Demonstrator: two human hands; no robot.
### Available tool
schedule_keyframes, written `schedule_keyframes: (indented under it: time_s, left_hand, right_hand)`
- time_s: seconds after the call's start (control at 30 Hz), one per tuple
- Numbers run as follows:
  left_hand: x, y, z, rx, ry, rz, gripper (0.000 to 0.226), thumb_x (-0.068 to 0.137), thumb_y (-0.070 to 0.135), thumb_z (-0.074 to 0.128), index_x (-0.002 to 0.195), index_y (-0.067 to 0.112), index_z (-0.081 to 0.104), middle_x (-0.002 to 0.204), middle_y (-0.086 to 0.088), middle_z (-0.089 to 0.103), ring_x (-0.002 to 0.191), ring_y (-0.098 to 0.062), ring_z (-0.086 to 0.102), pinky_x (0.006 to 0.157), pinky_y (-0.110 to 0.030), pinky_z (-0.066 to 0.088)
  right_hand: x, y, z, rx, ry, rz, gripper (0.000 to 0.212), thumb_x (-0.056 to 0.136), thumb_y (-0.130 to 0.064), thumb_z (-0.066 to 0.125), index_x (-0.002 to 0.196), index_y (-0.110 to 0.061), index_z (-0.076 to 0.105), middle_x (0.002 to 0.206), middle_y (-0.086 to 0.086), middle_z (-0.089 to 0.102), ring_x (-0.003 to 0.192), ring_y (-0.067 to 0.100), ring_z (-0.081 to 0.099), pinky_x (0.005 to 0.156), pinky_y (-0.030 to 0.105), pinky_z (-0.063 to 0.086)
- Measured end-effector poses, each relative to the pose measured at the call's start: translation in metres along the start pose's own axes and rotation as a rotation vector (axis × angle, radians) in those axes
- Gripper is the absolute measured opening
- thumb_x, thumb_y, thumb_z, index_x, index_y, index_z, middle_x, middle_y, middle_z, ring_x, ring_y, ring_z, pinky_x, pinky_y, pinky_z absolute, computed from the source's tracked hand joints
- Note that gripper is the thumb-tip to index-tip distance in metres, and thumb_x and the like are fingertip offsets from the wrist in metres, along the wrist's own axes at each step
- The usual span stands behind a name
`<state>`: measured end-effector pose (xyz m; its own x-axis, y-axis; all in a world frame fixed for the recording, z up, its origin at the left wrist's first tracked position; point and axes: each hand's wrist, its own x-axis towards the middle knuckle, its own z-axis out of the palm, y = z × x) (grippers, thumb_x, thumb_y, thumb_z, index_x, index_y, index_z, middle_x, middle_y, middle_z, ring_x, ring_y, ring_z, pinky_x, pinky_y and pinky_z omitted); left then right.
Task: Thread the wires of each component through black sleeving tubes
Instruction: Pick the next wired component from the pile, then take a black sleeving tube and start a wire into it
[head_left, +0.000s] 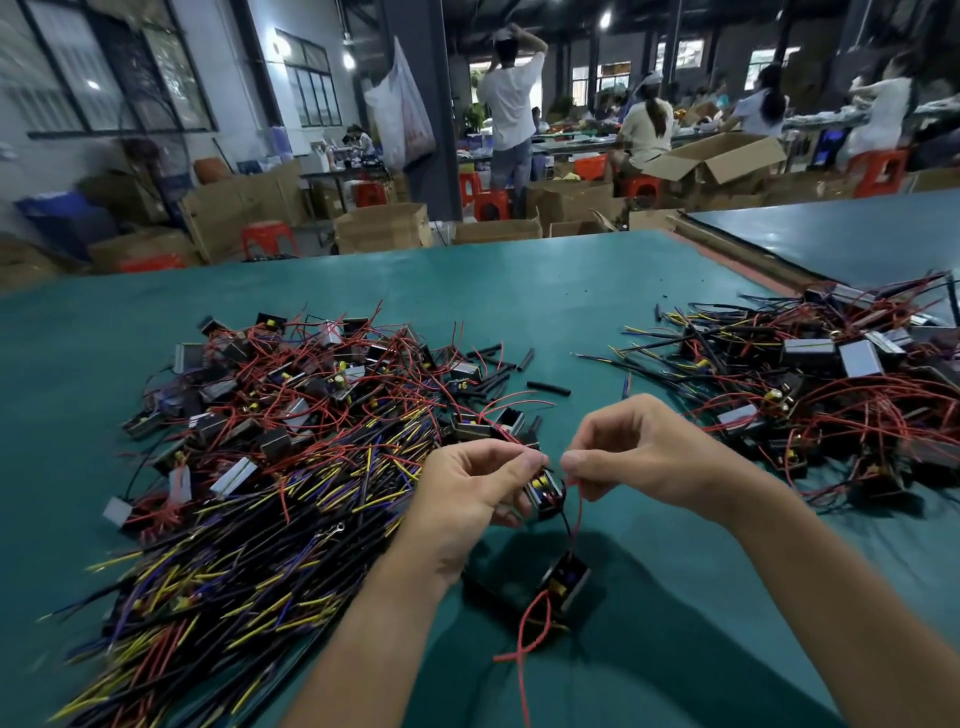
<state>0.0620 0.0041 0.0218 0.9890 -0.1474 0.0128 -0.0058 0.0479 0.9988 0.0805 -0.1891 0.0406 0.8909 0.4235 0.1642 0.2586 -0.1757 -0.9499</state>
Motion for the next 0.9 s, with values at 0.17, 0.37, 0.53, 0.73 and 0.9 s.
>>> schedule_keyframes:
  time_s: [0.17, 0.37, 0.53, 0.73, 0.9]
  left_hand:
    - [0.002, 0.005, -0.002, -0.128, -0.022, -0.104, 0.008, 0.098, 0.010, 0.052, 0.093, 0.003, 0.054, 0.087, -0.008, 0.076, 0.043, -0.011, 0.058, 0.039, -0.017, 0.044]
    - [0.003, 0.003, -0.005, -0.170, -0.019, -0.121, 0.007, 0.097, 0.013, 0.055, 0.092, 0.008, 0.056, 0.085, -0.008, 0.075, 0.042, -0.010, 0.055, 0.041, -0.019, 0.047]
    - [0.001, 0.000, 0.000, -0.129, -0.107, -0.148, 0.011, 0.079, 0.017, 0.071, 0.088, 0.011, 0.073, 0.086, -0.009, 0.075, 0.046, -0.010, 0.057, 0.045, -0.019, 0.048]
    - [-0.001, 0.001, 0.007, -0.030, -0.187, -0.138, 0.023, 0.100, 0.019, 0.048, 0.082, 0.012, 0.061, 0.072, -0.005, 0.071, 0.044, -0.014, 0.057, 0.043, -0.020, 0.046]
    - [-0.004, 0.003, 0.010, -0.047, -0.266, -0.140, 0.018, 0.096, 0.018, 0.055, 0.079, 0.012, 0.051, 0.074, -0.006, 0.068, 0.044, -0.016, 0.055, 0.041, -0.022, 0.044]
  right_hand:
    - [-0.007, -0.006, -0.015, 0.006, -0.103, 0.069, 0.020, 0.074, -0.019, 0.081, 0.067, -0.004, 0.069, 0.065, 0.010, 0.067, 0.063, 0.021, 0.063, 0.065, 0.026, 0.055]
    - [-0.010, -0.008, -0.013, 0.061, -0.147, 0.101, 0.018, 0.079, -0.026, 0.074, 0.071, -0.010, 0.073, 0.068, 0.010, 0.066, 0.059, 0.018, 0.060, 0.062, 0.026, 0.053]
    - [-0.008, -0.006, -0.007, 0.126, -0.114, 0.096, 0.023, 0.083, -0.029, 0.068, 0.083, -0.008, 0.077, 0.069, 0.006, 0.065, 0.057, 0.013, 0.057, 0.059, 0.025, 0.053]
    - [-0.007, -0.004, -0.006, 0.178, -0.130, 0.081, 0.008, 0.082, -0.016, 0.072, 0.075, -0.011, 0.072, 0.065, 0.006, 0.064, 0.056, 0.015, 0.057, 0.058, 0.025, 0.053]
    - [-0.005, -0.002, -0.005, 0.176, -0.140, 0.124, 0.009, 0.081, -0.013, 0.066, 0.072, -0.010, 0.066, 0.062, 0.007, 0.061, 0.056, 0.016, 0.055, 0.058, 0.025, 0.052]
